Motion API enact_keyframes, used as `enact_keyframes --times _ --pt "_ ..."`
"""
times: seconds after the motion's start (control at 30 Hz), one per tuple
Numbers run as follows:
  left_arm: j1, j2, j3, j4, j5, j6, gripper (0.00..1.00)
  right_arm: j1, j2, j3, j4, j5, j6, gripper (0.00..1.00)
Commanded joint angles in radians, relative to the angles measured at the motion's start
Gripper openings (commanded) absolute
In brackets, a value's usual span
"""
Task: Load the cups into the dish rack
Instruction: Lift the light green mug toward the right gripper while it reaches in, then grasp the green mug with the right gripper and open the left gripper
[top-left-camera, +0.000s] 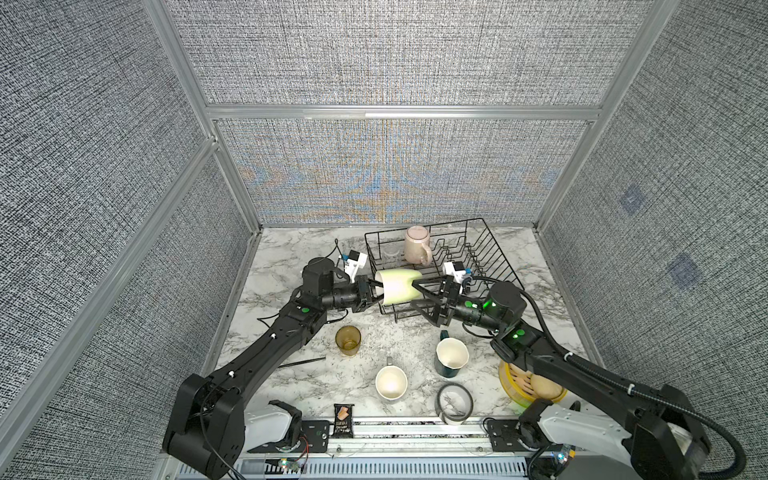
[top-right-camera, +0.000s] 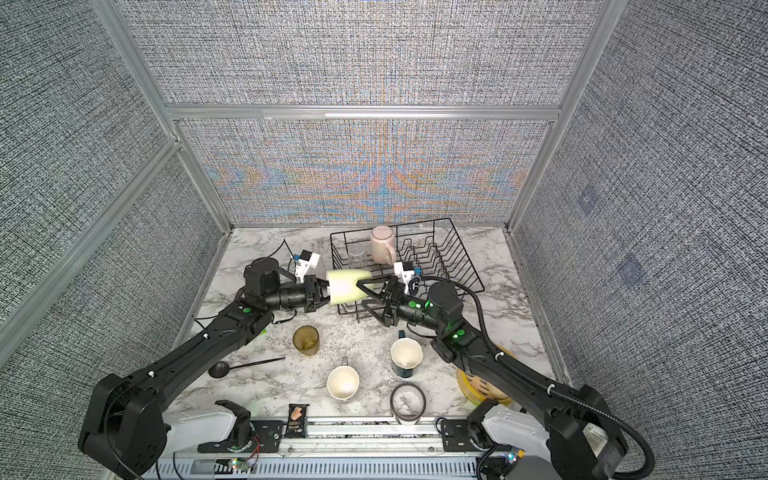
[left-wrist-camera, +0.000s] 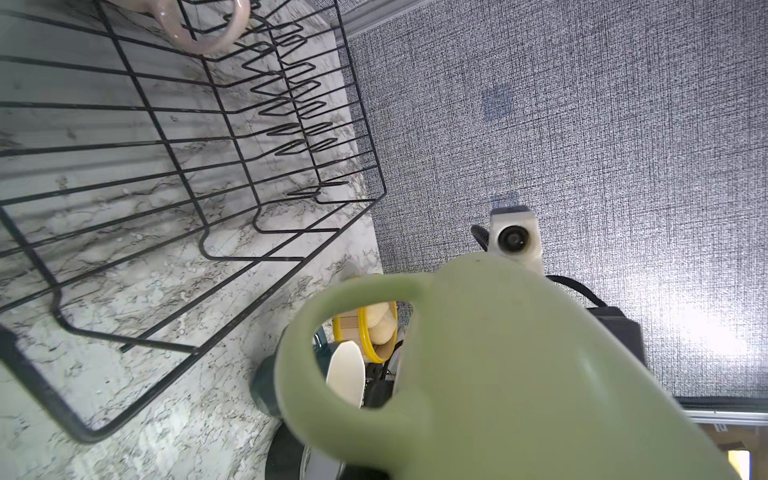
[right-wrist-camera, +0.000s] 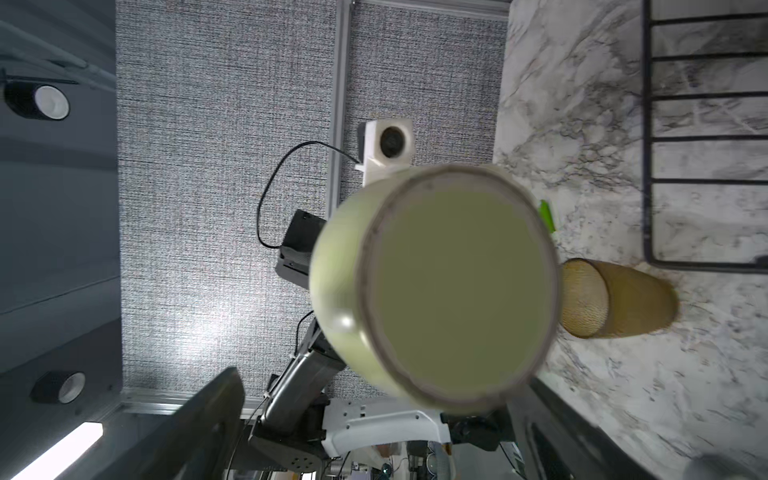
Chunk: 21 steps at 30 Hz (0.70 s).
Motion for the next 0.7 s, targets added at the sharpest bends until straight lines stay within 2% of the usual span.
enact_keyframes --times 0.0,0.13,0.23,0.43,0.67 --pt "-0.011 0.001 0.011 0.119 0.053 -0.005 0.0 0.011 0.034 0.042 0.021 0.013 0.021 0.99" --pt "-0.019 0.003 0.013 0.133 0.06 -0.001 0.0 0.021 0.065 0.048 0.019 0.063 0.021 0.99" --pt "-0.02 0.004 0.012 0.137 0.064 0.003 0.0 0.022 0.093 0.051 0.097 0.057 0.039 0.99" --pt "-0.021 0.012 0.011 0.159 0.079 0.008 0.0 0.027 0.129 0.082 0.105 0.031 0.055 0.98" --pt "-0.02 0.03 0.016 0.142 0.082 0.021 0.0 0.03 0.145 0.079 0.148 0.034 0.059 0.9"
